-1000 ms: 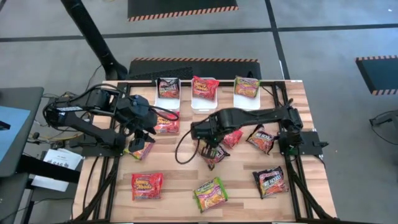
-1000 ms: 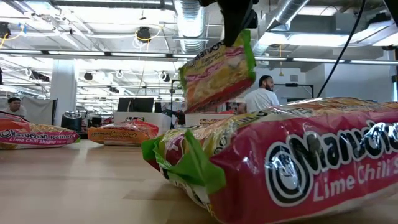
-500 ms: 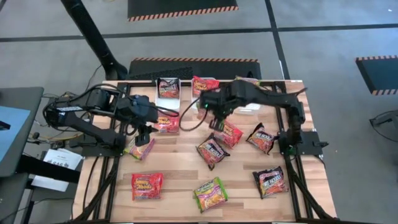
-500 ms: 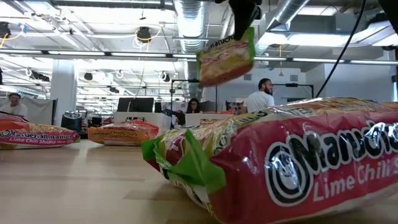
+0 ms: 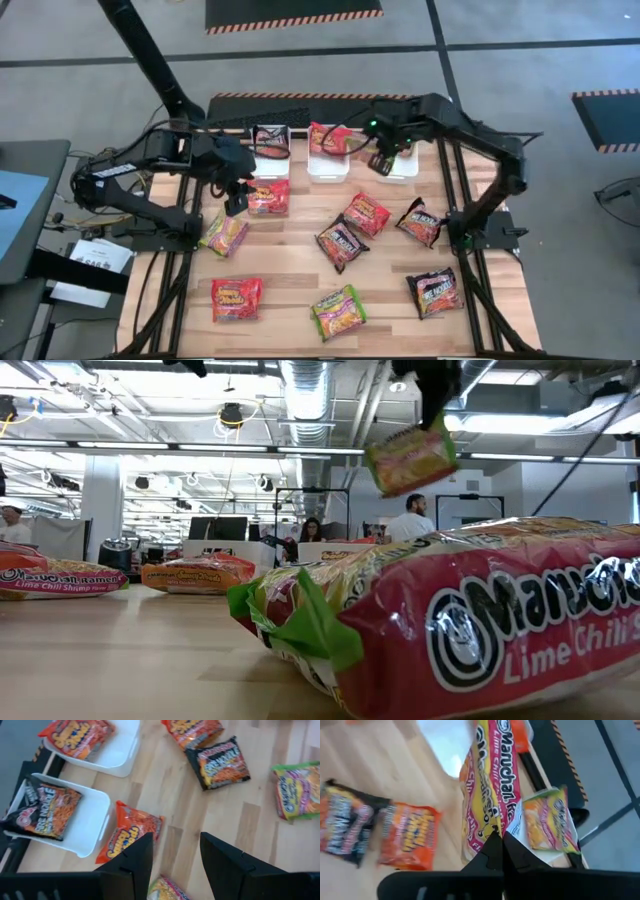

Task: Sort Maruchan noodles
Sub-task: Put the green noodle pack into the right white bin

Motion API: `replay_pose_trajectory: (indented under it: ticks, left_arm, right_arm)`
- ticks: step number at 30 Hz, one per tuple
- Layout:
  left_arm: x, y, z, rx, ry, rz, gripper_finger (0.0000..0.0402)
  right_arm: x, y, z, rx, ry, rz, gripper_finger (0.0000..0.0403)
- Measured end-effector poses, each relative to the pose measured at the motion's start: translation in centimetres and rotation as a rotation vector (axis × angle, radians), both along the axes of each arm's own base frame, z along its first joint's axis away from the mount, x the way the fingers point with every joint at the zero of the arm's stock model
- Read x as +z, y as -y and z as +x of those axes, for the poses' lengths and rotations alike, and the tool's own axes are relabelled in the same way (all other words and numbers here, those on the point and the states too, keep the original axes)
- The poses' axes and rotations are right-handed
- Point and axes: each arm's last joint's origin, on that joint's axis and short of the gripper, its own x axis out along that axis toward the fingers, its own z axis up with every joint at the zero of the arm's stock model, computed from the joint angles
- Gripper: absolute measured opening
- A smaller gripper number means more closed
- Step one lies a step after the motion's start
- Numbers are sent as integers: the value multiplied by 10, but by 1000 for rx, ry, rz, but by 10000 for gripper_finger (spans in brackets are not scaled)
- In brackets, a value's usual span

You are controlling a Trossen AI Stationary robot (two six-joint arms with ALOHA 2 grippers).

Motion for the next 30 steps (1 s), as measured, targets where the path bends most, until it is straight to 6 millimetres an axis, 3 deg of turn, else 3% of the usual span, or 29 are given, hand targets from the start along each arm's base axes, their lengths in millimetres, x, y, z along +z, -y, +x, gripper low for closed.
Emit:
replay_pose_trajectory:
  ticks: [10, 16, 24, 30]
  left_arm:
    - [0, -21, -4, 78, -7, 20, 150]
    - [3, -32, -3, 125, 35, 33, 150]
    - [6, -45, -3, 172, 76, 54, 150]
    - [7, -50, -4, 204, 87, 53, 150]
  right_arm:
    - [-45, 40, -61, -129, 46, -6, 3]
    - [-70, 68, -84, -192, -9, 4, 3]
    - [-94, 105, -85, -208, -23, 44, 4]
    - [-114, 121, -79, -207, -58, 101, 4]
